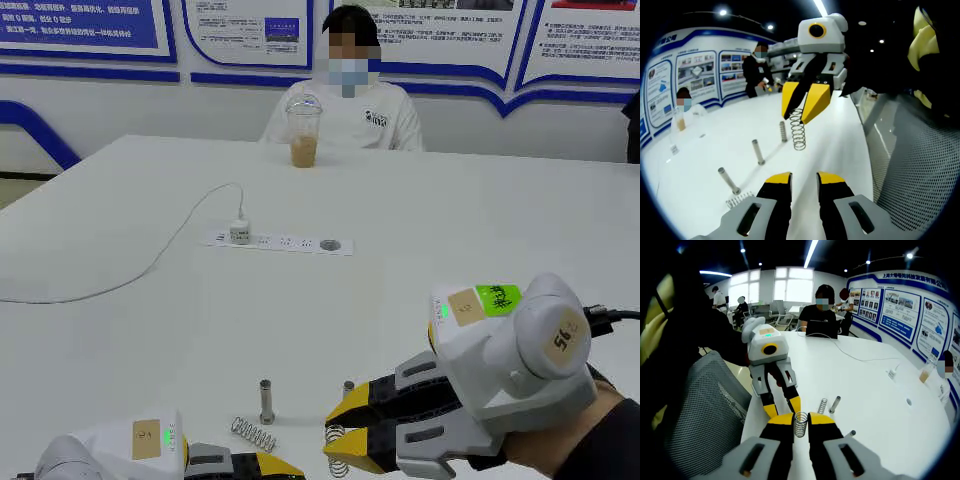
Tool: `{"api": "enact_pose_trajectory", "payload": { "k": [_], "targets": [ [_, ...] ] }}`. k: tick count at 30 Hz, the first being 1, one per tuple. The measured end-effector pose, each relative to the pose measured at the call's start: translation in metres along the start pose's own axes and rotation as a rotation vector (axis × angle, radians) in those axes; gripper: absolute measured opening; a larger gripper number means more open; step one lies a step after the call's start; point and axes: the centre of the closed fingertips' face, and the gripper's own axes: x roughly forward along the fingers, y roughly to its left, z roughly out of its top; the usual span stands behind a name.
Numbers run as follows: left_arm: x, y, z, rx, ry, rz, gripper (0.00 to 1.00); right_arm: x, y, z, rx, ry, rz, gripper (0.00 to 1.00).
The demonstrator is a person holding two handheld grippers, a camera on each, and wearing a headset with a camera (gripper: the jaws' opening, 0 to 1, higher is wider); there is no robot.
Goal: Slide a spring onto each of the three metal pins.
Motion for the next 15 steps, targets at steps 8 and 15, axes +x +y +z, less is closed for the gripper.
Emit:
{"api": "enact_pose_trajectory", "payload": {
  "k": [8, 15],
  "targets": [
    [-0.001, 0.002, -0.002, -0.008, -0.004, 0.008, 0.2, -0.003, -0.007, 0.002, 0.003, -0.01, -0.022, 0.11],
    [-0.005, 0.006, -0.003, -0.016, -0.007, 0.021, 0.2, -0.004, -0.015, 0.003, 0.006, -0.02, -0.044, 0.11]
  ]
}}
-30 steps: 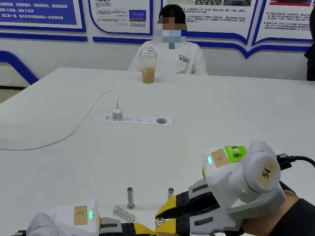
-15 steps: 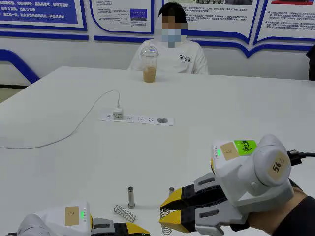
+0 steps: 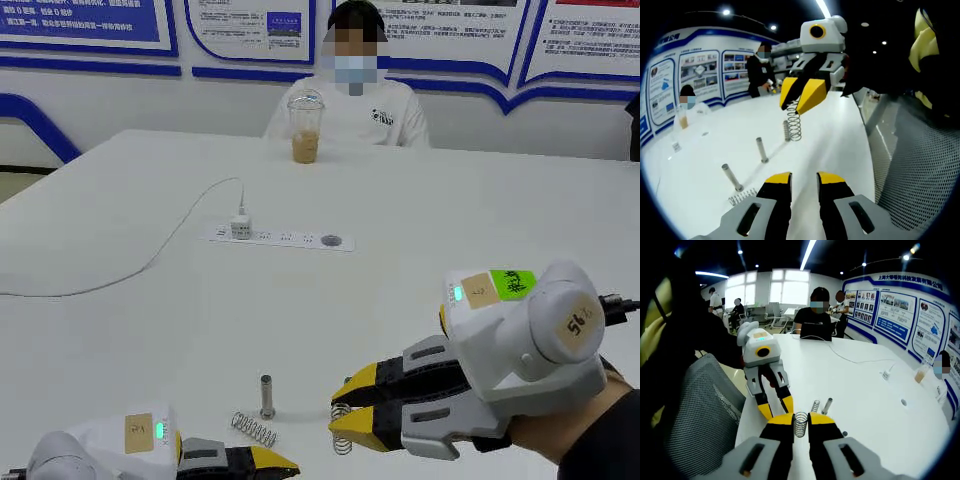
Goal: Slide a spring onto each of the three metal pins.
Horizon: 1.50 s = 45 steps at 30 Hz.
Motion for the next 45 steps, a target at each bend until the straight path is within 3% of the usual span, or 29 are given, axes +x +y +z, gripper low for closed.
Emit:
{"api": "enact_pose_trajectory", "payload": {
  "k": [12, 33, 45],
  "targets": [
    [-0.007, 0.008, 0.0, -0.022, -0.013, 0.035, 0.25, -0.003, -0.016, 0.003, 0.006, -0.01, -0.045, 0.11],
    [-0.028, 0.041, 0.0, -0.1, -0.044, 0.175, 0.52, -0.006, -0.046, 0.004, 0.027, -0.025, -0.14, 0.11],
    [-0.035, 0.051, -0.001, -0.13, -0.058, 0.218, 0.6, -0.006, -0.07, 0.001, 0.059, -0.042, -0.214, 0.11]
  ]
}}
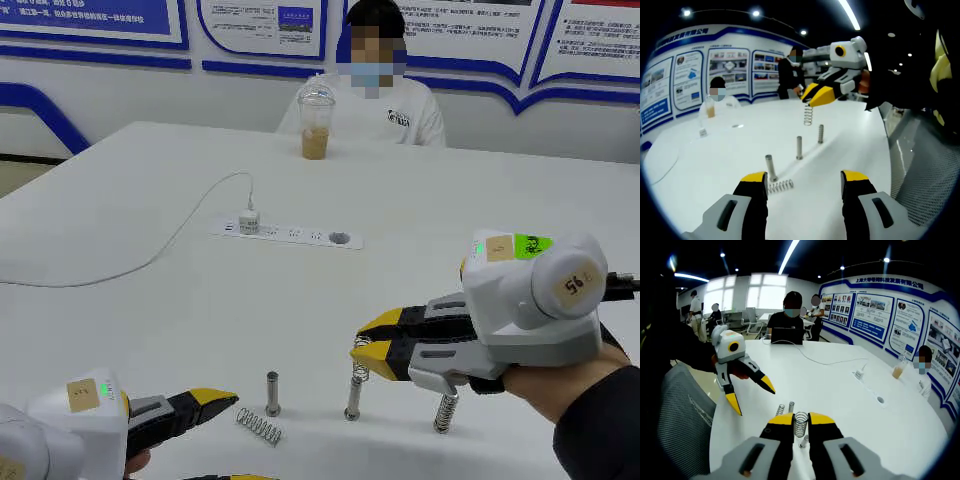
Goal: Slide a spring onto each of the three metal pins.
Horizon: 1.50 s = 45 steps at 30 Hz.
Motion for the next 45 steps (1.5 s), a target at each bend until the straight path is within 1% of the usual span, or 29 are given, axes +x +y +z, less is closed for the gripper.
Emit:
{"api": "enact_pose_trajectory", "payload": {
  "k": [5, 9, 20, 27, 37, 45],
  "targets": [
    [-0.001, 0.002, 0.0, -0.008, -0.002, 0.01, 0.63, 0.004, -0.009, -0.002, 0.024, -0.011, -0.03, 0.11],
    [-0.002, 0.003, -0.001, -0.013, -0.003, 0.016, 0.64, 0.007, -0.013, -0.006, 0.032, -0.009, -0.041, 0.11],
    [-0.004, 0.005, -0.002, -0.026, -0.005, 0.027, 0.67, 0.018, -0.014, -0.019, 0.052, 0.01, -0.04, 0.11],
    [-0.005, 0.006, -0.004, -0.033, 0.0, 0.029, 0.67, 0.02, -0.014, -0.026, 0.069, 0.017, -0.042, 0.11],
    [-0.005, 0.007, -0.006, -0.038, 0.003, 0.03, 0.67, 0.024, -0.017, -0.032, 0.095, 0.012, -0.046, 0.11],
    [-0.005, 0.007, -0.007, -0.042, 0.006, 0.033, 0.67, 0.029, -0.016, -0.042, 0.111, 0.025, -0.043, 0.12]
  ]
}}
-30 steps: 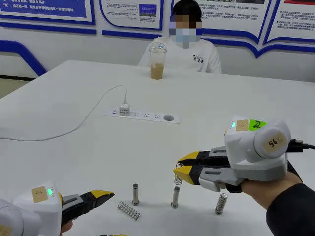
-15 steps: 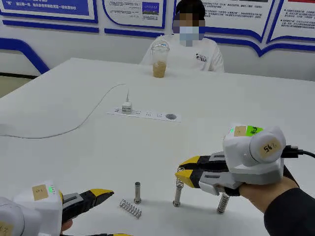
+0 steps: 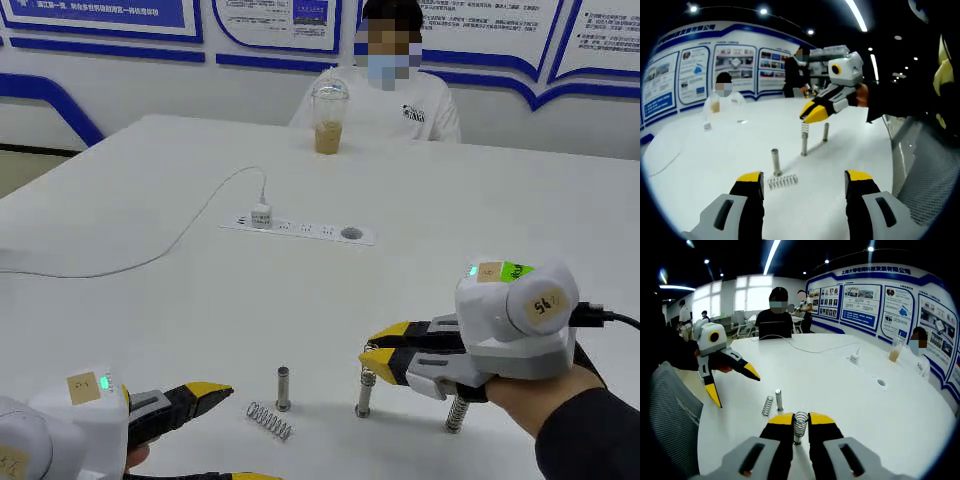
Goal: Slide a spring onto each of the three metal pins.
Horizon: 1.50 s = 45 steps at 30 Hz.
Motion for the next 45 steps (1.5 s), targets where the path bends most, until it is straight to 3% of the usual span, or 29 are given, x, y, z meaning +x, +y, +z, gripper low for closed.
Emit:
{"api": "enact_pose_trajectory", "payload": {
  "k": [30, 45],
  "targets": [
    [0.001, -0.001, -0.002, -0.005, 0.008, -0.003, 0.67, 0.018, 0.008, -0.033, -0.006, 0.097, 0.008, 0.12],
    [0.0, -0.002, -0.001, -0.005, 0.006, -0.003, 0.67, 0.02, 0.008, -0.038, -0.005, 0.114, -0.001, 0.12]
  ]
}}
